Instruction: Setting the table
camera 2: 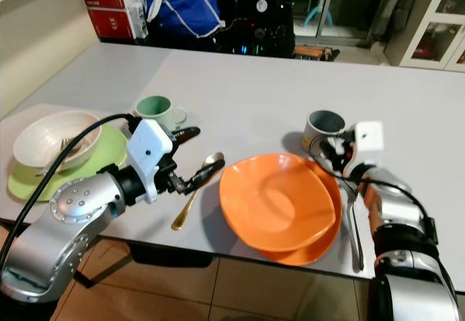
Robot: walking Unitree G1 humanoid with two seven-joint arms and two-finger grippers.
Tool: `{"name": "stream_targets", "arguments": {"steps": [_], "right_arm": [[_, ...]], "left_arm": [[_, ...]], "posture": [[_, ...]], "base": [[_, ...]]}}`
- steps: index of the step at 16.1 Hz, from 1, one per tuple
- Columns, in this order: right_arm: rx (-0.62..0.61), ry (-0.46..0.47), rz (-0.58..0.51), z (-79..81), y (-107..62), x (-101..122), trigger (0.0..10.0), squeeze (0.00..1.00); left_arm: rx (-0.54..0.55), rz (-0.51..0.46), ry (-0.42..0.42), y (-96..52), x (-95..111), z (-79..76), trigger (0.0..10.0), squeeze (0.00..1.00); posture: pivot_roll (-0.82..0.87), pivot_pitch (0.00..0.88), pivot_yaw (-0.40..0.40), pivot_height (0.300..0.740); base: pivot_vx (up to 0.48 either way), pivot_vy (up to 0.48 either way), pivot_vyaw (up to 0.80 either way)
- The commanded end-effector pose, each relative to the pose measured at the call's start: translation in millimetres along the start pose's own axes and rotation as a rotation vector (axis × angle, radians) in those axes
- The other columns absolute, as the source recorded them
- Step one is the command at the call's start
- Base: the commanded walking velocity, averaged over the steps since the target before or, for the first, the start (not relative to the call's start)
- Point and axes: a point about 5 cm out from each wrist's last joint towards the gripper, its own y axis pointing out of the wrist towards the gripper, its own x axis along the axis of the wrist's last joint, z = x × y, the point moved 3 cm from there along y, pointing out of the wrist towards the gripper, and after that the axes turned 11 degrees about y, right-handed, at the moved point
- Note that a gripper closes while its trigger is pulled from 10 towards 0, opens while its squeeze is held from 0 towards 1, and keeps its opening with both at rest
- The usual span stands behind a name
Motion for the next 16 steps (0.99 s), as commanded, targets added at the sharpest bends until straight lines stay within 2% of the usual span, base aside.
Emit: {"name": "stream_targets", "arguments": {"steps": [1, 4, 5, 6, 8, 9, 11, 13, 16], "right_arm": [[-0.007, 0.000, -0.058, -3.8, -3.7, 12.7, 10.0, 0.00], [0.020, 0.060, -0.175, 2.1, -17.8, 37.8, 10.0, 0.00], [0.044, 0.090, -0.227, 11.3, -29.5, 53.5, 10.0, 0.00], [0.049, 0.100, -0.246, 14.7, -32.8, 58.7, 10.0, 0.00], [0.062, 0.125, -0.309, 32.8, -45.5, 72.9, 10.0, 0.00], [0.061, 0.129, -0.321, 36.6, -48.0, 75.2, 10.0, 0.00], [0.043, 0.169, -0.357, 66.4, -55.7, 78.7, 10.0, 0.00], [0.014, 0.202, -0.355, 88.5, -59.7, 73.5, 10.0, 0.00], [0.013, 0.179, -0.385, 117.8, -68.4, 62.1, 10.0, 0.00]], "left_arm": [[0.029, 0.014, 0.033, 2.7, -1.2, 4.8, 10.0, 0.00], [0.151, 0.058, 0.047, 8.5, -8.1, 18.7, 10.0, 0.00], [0.215, 0.094, 0.054, 10.0, -12.1, 27.5, 10.0, 0.00], [0.229, 0.101, 0.054, 10.9, -13.2, 29.3, 10.0, 0.00], [0.315, 0.106, 0.054, 10.9, -13.4, 38.3, 10.0, 0.00], [0.338, 0.107, 0.050, 10.6, -13.2, 40.9, 10.0, 0.00], [0.557, 0.165, 0.004, 7.9, -19.2, 63.7, 10.0, 0.00], [0.625, 0.193, 0.045, 10.1, -21.9, 70.7, 10.0, 0.00], [0.651, 0.157, 0.029, 12.1, -18.4, 73.2, 10.0, 0.00]], "posture": [[-0.01, 0.000, 0.036, 0.740], [-0.02, 0.000, 0.028, 0.740], [-0.02, 0.000, 0.023, 0.740], [-0.02, 0.000, 0.021, 0.740], [-0.03, 0.000, 0.019, 0.740], [-0.03, 0.000, 0.020, 0.740], [-0.05, 0.000, 0.027, 0.740], [-0.05, 0.000, 0.029, 0.740], [-0.05, 0.000, 0.026, 0.740]], "base": [[0.000, 0.000, 0.00], [0.000, 0.000, 0.00], [0.000, 0.000, 0.00], [0.000, 0.000, 0.00], [0.000, 0.000, 0.00], [0.000, 0.000, 0.00], [0.000, 0.000, 0.00], [0.000, 0.000, 0.00], [0.000, 0.000, 0.00]]}}
